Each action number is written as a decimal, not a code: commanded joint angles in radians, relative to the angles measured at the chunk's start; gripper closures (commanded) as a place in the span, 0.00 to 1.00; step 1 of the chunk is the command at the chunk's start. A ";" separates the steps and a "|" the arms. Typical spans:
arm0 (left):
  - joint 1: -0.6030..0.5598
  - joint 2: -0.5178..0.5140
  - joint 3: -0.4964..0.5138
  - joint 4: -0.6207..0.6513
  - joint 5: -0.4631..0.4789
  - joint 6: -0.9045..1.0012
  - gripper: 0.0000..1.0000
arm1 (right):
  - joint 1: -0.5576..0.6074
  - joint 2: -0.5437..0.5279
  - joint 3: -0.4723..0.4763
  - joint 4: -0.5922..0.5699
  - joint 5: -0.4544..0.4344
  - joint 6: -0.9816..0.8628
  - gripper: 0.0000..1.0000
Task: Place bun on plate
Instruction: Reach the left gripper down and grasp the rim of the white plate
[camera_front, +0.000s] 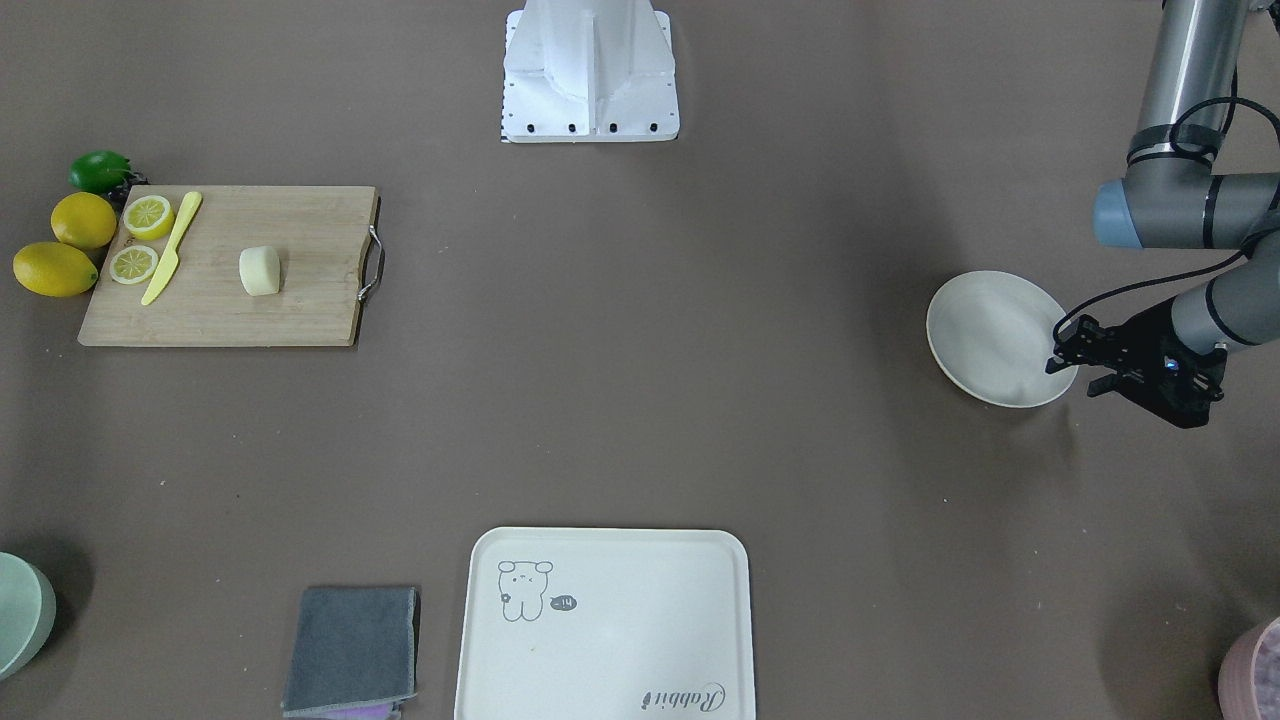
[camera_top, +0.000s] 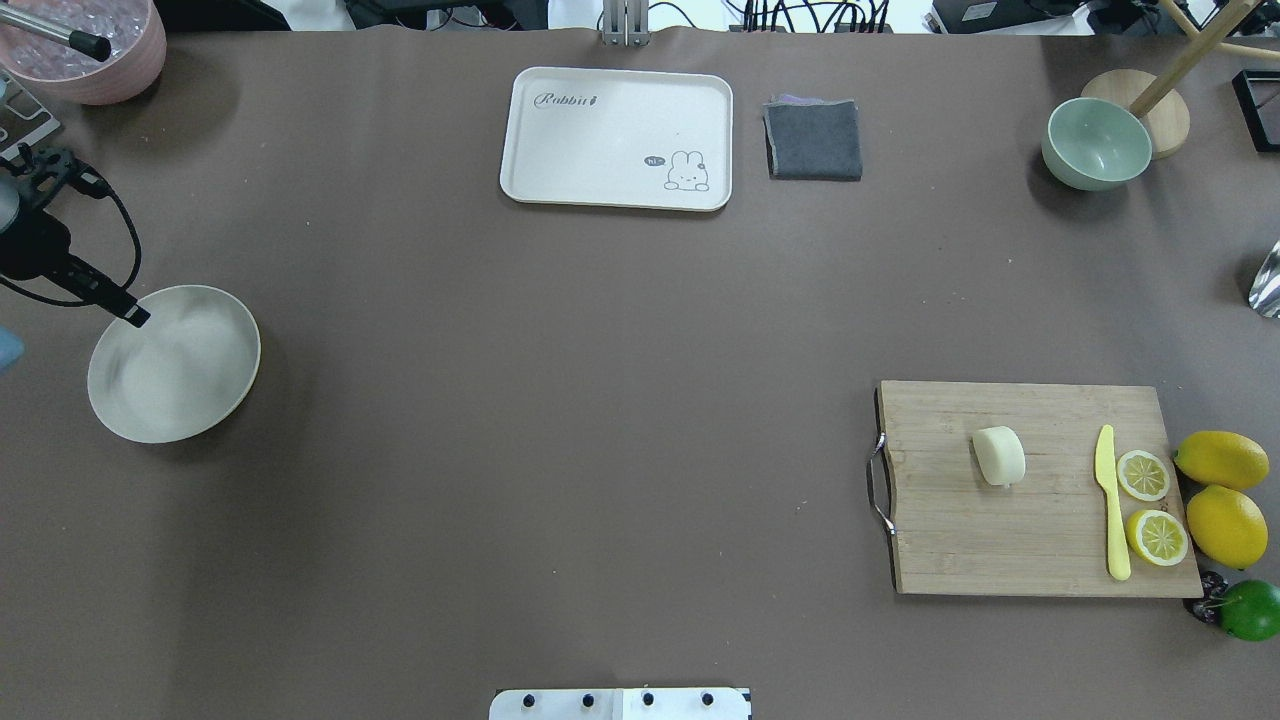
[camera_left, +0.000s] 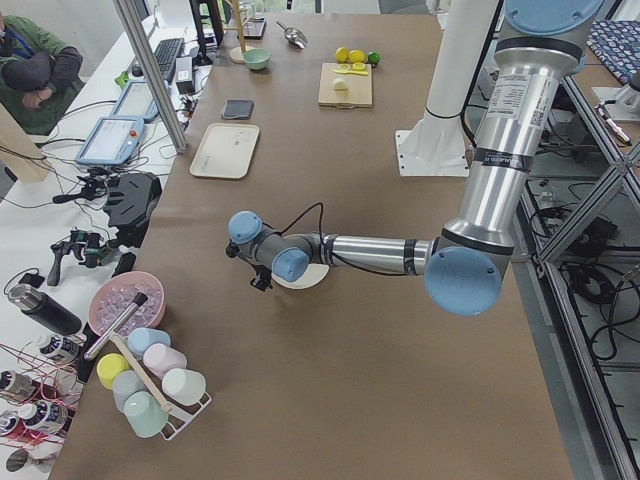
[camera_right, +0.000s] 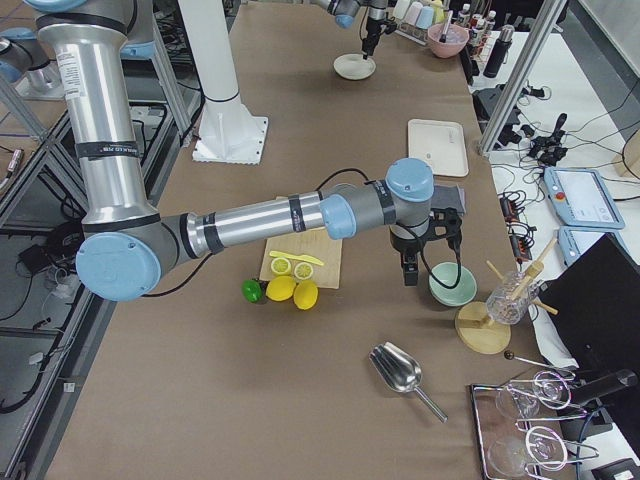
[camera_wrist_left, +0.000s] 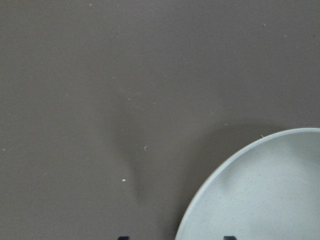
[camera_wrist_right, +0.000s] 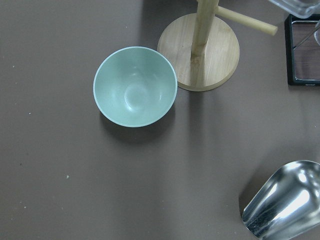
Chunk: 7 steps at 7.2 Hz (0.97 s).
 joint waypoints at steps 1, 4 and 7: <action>0.009 0.000 0.001 -0.002 0.000 0.001 0.55 | 0.000 0.006 0.000 0.000 -0.003 0.000 0.00; 0.011 -0.002 -0.007 -0.005 0.038 0.001 1.00 | 0.000 0.006 0.000 0.000 -0.003 0.000 0.00; 0.003 -0.009 -0.066 -0.022 0.023 -0.011 1.00 | 0.000 0.012 0.001 0.000 0.003 0.000 0.00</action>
